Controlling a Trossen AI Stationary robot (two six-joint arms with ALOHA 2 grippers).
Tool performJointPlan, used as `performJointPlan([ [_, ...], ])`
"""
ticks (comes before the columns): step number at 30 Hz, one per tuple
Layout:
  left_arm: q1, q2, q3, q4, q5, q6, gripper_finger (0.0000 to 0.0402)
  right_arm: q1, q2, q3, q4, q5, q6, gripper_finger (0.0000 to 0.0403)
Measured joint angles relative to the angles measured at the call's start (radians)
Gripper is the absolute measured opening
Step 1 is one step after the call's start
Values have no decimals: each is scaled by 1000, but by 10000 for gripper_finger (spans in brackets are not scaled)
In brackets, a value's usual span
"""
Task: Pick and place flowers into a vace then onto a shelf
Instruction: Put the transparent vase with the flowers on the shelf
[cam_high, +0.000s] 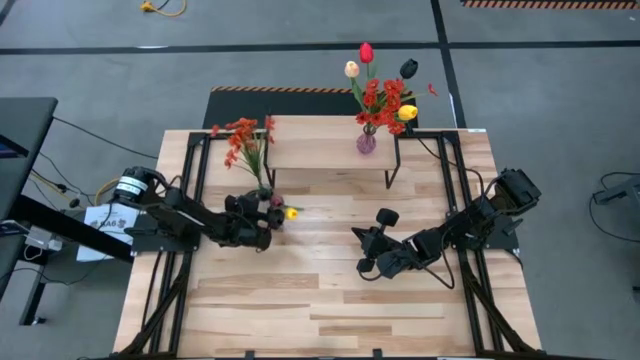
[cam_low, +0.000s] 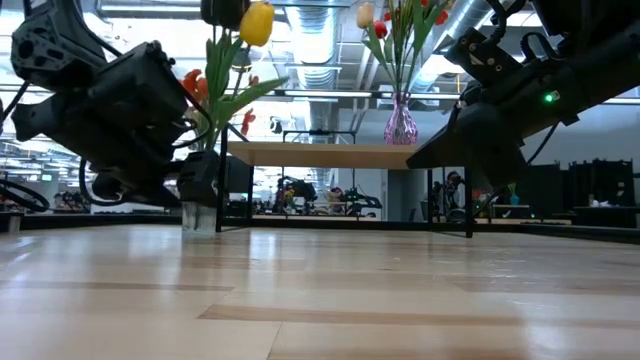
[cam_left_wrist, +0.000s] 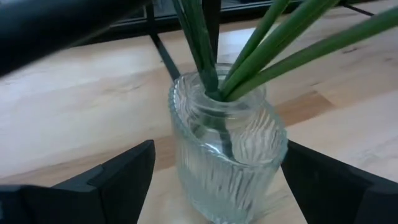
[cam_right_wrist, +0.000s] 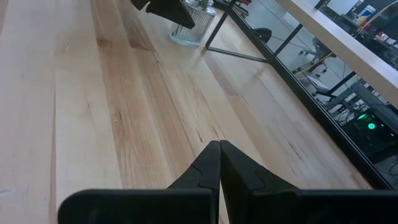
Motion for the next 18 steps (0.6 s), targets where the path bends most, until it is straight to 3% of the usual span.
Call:
performJointPlan([
  [11, 34, 0, 0, 0, 25, -17, 322, 0, 0, 0, 0, 0, 0, 0],
  [18, 34, 0, 0, 0, 24, -5, 263, 0, 0, 0, 1, 0, 0, 0],
])
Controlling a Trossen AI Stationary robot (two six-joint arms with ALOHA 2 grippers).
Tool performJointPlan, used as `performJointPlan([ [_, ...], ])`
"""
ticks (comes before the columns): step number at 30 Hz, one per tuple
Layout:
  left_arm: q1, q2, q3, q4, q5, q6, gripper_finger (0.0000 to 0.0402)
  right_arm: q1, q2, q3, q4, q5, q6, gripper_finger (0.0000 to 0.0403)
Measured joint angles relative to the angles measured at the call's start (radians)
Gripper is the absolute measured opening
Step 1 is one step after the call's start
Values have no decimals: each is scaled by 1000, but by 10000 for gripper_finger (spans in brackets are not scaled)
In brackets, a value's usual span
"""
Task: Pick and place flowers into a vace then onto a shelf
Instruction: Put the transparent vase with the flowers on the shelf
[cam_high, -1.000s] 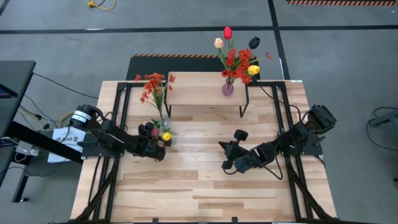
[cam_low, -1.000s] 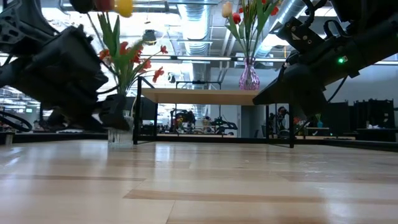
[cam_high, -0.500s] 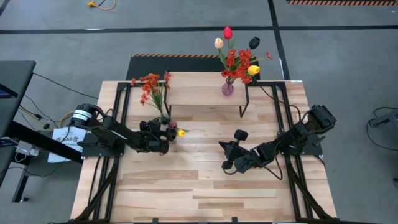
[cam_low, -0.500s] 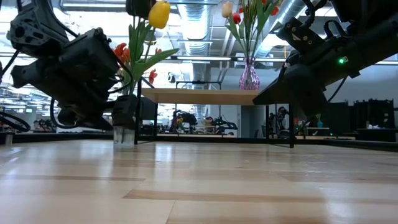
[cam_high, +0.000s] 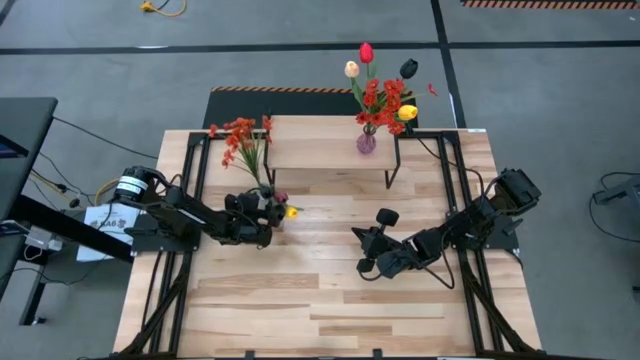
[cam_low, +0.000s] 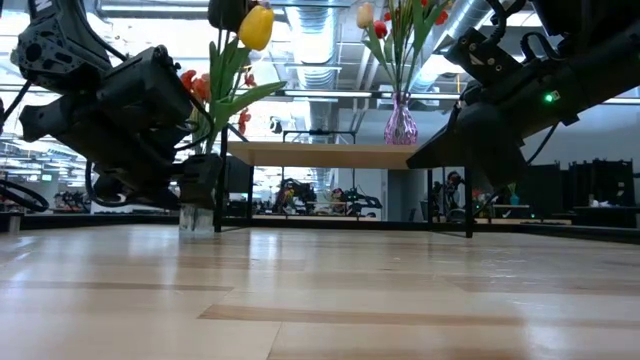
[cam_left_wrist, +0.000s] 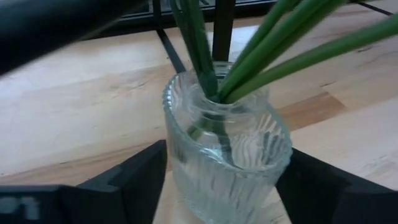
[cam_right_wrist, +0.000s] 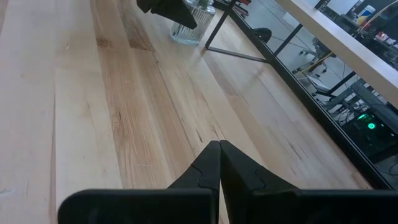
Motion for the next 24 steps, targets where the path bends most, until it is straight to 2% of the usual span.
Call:
performJointPlan([
  [5, 0, 0, 0, -1, 0, 10, 215, 0, 0, 0, 0, 0, 1, 0],
  [8, 0, 0, 0, -3, -1, 15, 199, 0, 0, 0, 0, 0, 1, 0],
  [24, -43, 0, -1, -24, -8, -5, 191, 0, 0, 0, 1, -1, 2, 0],
])
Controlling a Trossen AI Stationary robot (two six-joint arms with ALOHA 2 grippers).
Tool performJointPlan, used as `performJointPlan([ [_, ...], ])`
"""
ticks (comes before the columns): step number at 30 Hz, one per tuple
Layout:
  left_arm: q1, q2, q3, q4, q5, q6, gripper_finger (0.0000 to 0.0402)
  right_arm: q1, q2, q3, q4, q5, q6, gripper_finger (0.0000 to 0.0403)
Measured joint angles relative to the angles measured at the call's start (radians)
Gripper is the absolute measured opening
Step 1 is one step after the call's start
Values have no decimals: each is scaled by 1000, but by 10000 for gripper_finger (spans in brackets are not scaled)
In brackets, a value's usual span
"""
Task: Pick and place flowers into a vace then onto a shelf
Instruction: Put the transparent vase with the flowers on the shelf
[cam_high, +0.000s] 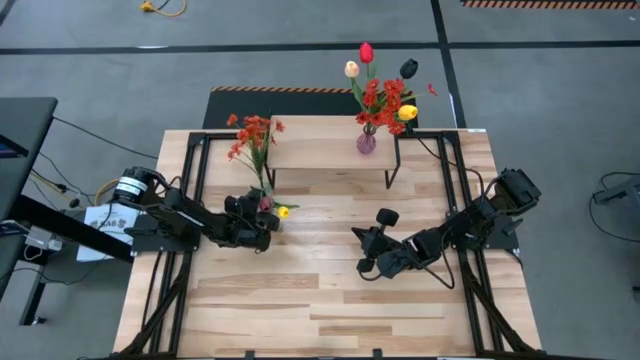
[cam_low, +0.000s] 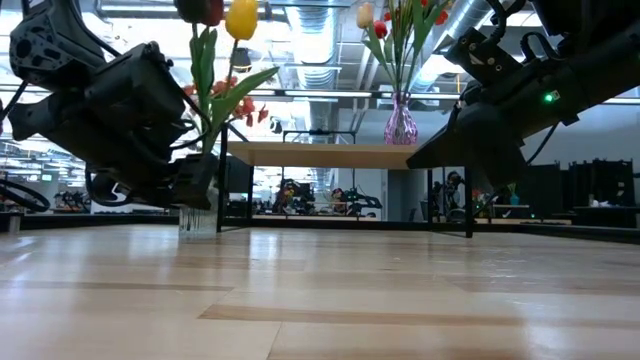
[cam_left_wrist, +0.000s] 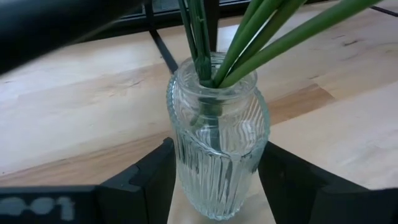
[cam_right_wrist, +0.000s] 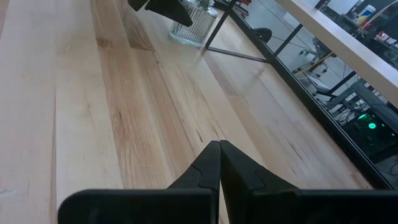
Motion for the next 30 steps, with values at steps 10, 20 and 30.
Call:
performJointPlan([
  [10, -80, -10, 0, 1, 0, -51, 190, 0, 0, 0, 7, -1, 0, 0],
  [20, -176, -96, 0, 5, -26, -53, 190, 0, 0, 0, 14, -1, 0, 0],
  [30, -251, -229, 8, 50, -59, 85, 190, 0, 0, 0, 14, -1, -1, 0],
])
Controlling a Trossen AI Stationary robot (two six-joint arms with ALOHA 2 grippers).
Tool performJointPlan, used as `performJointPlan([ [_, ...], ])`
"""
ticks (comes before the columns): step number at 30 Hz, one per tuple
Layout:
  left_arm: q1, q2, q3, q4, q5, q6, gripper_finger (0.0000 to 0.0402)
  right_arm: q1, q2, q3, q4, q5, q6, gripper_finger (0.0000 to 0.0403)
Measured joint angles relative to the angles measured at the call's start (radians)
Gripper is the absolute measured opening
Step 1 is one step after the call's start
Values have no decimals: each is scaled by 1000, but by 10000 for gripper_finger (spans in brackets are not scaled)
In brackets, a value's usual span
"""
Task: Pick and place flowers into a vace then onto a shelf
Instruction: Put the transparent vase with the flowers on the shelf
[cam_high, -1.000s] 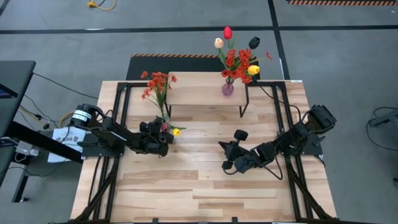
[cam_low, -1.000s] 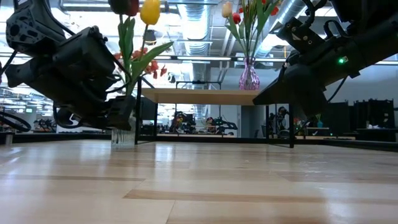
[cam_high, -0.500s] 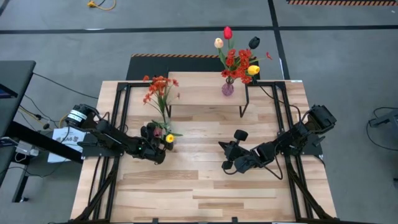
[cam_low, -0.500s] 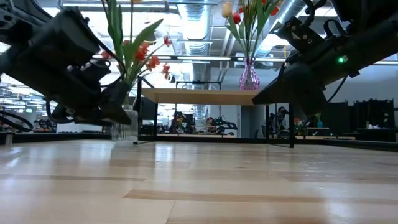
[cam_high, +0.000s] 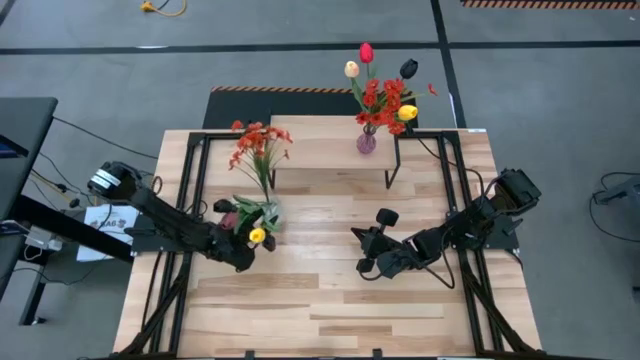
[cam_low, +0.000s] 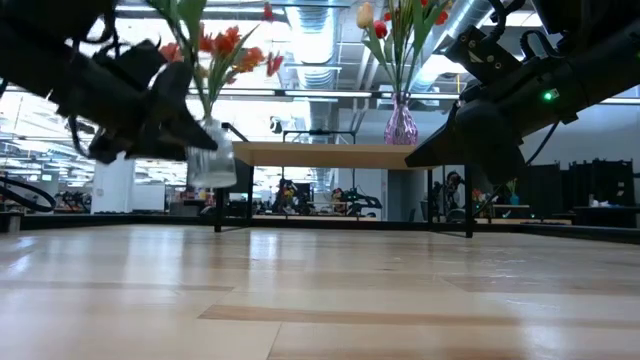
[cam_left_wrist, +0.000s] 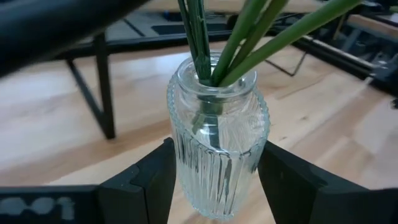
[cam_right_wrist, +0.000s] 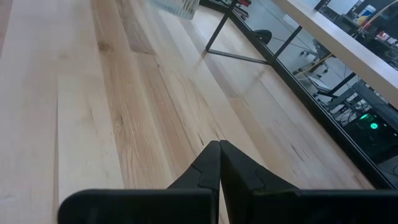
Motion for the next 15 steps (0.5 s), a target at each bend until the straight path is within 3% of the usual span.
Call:
performJointPlan([
  [7, 10, -54, 103, -16, 54, 207, 190, 0, 0, 0, 0, 0, -1, 0],
  [15, 56, -147, 261, -278, 57, 291, 190, -1, 0, 0, 0, -26, 0, 0],
])
